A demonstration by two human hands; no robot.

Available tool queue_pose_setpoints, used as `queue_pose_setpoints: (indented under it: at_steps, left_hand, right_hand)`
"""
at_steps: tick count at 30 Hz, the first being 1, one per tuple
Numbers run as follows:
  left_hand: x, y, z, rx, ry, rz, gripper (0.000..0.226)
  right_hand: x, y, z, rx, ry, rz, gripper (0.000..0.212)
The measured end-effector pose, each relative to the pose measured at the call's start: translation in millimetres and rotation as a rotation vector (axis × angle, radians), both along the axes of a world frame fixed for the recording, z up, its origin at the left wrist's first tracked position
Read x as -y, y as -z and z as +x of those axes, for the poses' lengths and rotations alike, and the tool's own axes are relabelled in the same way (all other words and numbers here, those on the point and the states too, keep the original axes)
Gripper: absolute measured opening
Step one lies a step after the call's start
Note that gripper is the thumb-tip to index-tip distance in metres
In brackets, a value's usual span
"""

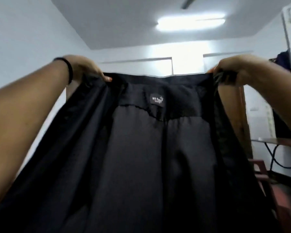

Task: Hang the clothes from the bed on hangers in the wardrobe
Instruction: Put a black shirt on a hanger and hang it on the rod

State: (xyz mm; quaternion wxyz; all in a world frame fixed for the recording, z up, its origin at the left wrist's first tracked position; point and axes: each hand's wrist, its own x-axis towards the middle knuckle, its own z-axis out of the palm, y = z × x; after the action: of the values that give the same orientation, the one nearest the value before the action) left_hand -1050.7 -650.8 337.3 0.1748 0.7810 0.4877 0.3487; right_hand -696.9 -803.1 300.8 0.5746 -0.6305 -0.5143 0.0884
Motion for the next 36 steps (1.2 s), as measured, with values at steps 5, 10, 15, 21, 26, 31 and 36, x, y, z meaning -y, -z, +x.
queue_pose_setpoints:
  at_steps: [5, 10, 15, 21, 26, 31, 36]
  left_hand:
    - [-62.6, 186.0, 33.9, -0.197, -0.117, -0.026, 0.030]
    - [-136.6, 408.6, 52.3, -0.200, -0.119, -0.161, 0.027]
    - [-166.3, 532.0, 63.8, -0.121, -0.224, -0.338, 0.027]
    - [-224.7, 587.7, 78.5, -0.108, -0.307, -0.308, 0.031]
    - [-272.7, 620.8, 78.5, -0.164, -0.329, -0.296, 0.031]
    - [-287.7, 671.3, 76.1, -0.165, -0.334, -0.369, 0.028]
    - [-283.2, 703.6, 67.0, -0.093, -0.365, -0.388, 0.030]
  right_hand:
    - [-93.9, 148.4, 22.4, -0.149, 0.129, -0.270, 0.022]
    - [-165.1, 323.7, 27.1, -0.220, 0.210, -0.344, 0.012]
    - [-226.5, 454.5, 25.7, -0.201, 0.297, -0.505, 0.016]
    - [-293.1, 523.9, 38.6, -0.180, 0.351, -0.501, 0.023]
    - [-335.9, 554.5, 57.9, 0.084, 0.331, -0.613, 0.023]
    - [-347.5, 597.0, 66.8, 0.449, 0.270, -0.802, 0.024]
    - [-350.1, 631.9, 72.6, 0.640, 0.254, -0.830, 0.017]
